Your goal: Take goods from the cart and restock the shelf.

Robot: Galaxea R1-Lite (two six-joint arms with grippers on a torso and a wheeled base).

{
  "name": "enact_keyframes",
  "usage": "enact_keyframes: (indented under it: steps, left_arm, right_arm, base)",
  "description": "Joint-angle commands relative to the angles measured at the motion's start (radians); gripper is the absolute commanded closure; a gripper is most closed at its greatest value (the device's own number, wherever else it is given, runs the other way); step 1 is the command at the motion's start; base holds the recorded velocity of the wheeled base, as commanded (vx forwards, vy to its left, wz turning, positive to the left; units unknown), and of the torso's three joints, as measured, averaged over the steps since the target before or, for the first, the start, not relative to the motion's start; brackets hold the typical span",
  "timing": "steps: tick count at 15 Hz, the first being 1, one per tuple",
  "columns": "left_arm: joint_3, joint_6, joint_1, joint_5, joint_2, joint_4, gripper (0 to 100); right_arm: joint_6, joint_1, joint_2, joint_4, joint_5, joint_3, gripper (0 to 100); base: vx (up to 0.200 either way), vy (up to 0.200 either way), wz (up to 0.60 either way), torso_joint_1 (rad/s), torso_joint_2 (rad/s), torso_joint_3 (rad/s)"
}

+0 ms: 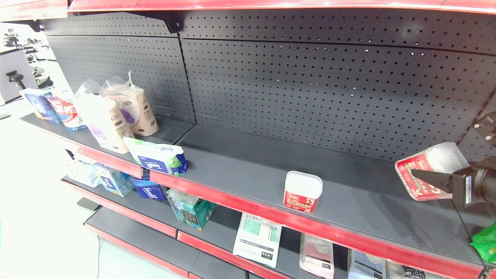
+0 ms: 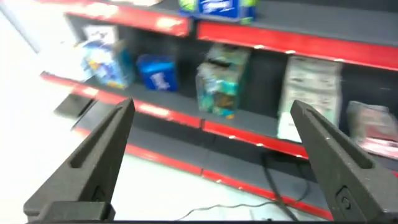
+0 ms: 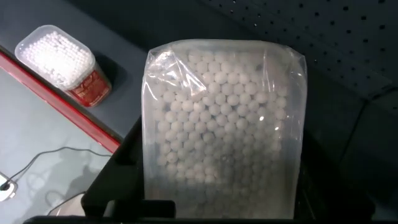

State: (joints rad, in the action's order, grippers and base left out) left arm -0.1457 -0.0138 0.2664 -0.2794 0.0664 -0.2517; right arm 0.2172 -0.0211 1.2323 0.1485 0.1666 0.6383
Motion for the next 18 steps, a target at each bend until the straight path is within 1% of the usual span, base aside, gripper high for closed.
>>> enact_keyframes:
  steps: [1,2,3,5,6,7,8,9,10,11,12,13,14,15,16,18]
  left_arm:
    - [-0.032,-0.003,-0.113,-0.004,0.115,0.000,0]
    - [-0.040,-0.005,-0.184,-0.003,0.168,0.006,0]
    - [-0.035,0.000,-0.213,-0.003,0.171,0.017,0]
    - [0.014,0.032,-0.277,-0.052,0.076,0.022,0]
    - [0.014,0.034,-0.335,-0.067,0.039,0.022,0]
    - [0.026,0.015,-0.343,-0.034,0.029,0.038,0]
    - [0.068,-0.026,-0.345,0.048,0.027,0.123,0]
    - [0.143,-0.049,-0.343,0.189,0.027,0.290,0]
    - [0.146,-0.052,-0.343,0.332,0.027,0.293,0]
    - [0.143,-0.026,-0.335,0.342,0.026,0.282,0]
    - [0.144,-0.021,-0.226,0.338,0.010,0.281,0]
    - [0.144,-0.011,-0.211,0.339,0.007,0.264,0]
    - [0.144,0.021,-0.246,0.336,-0.020,0.249,0]
    - [0.144,0.011,-0.276,0.327,-0.050,0.249,0]
    - [0.144,-0.014,-0.273,0.296,-0.053,0.249,0]
    - [0.144,-0.017,-0.271,0.295,-0.065,0.249,0]
  right_arm:
    - [0.001,0.000,-0.002,0.000,0.001,-0.006,100]
    - [-0.001,0.000,-0.001,0.000,0.001,-0.006,100]
    - [-0.001,-0.003,-0.001,0.000,0.001,-0.006,100]
    - [-0.001,-0.016,0.004,0.000,0.002,-0.006,100]
    - [-0.001,-0.022,0.006,0.000,0.002,-0.006,100]
    - [-0.001,-0.022,0.006,0.000,0.004,-0.008,100]
    - [-0.001,-0.022,0.006,0.000,0.004,-0.008,100]
    - [-0.001,-0.023,0.006,0.000,0.004,-0.008,100]
    - [-0.001,-0.026,0.006,0.000,0.004,-0.009,100]
    - [-0.001,-0.028,0.006,0.000,0.004,-0.008,100]
    - [-0.001,-0.030,0.007,0.000,0.004,-0.008,100]
    - [-0.001,-0.031,0.009,0.000,0.004,-0.008,100]
    - [-0.001,-0.039,0.015,0.000,0.004,-0.009,100]
    - [-0.001,-0.039,0.018,0.000,0.004,-0.006,100]
    - [-0.001,-0.037,0.022,0.000,0.004,-0.009,100]
    - [-0.001,-0.036,0.030,0.002,0.005,-0.003,100]
  base:
    - [0.000,0.000,0.00,0.000,0.00,0.000]
    - [0.000,0.000,0.00,0.000,0.00,0.000]
    - [0.000,0.000,0.00,0.000,0.00,0.000]
    - [0.000,0.000,0.00,0.000,0.00,0.000]
    - [0.000,0.000,0.00,0.000,0.00,0.000]
    - [0.000,0.000,0.00,0.000,0.00,0.000]
    - [0.000,0.000,0.00,0.000,0.00,0.000]
    - [0.000,0.000,0.00,0.000,0.00,0.000]
    - [0.000,0.000,0.00,0.000,0.00,0.000]
    - [0.000,0.000,0.00,0.000,0.00,0.000]
    - [0.000,0.000,0.00,0.000,0.00,0.000]
    - [0.000,0.000,0.00,0.000,0.00,0.000]
    - [0.000,0.000,0.00,0.000,0.00,0.000]
    - [0.000,0.000,0.00,0.000,0.00,0.000]
    - [0.000,0.000,0.00,0.000,0.00,0.000]
    - [0.000,0.000,0.00,0.000,0.00,0.000]
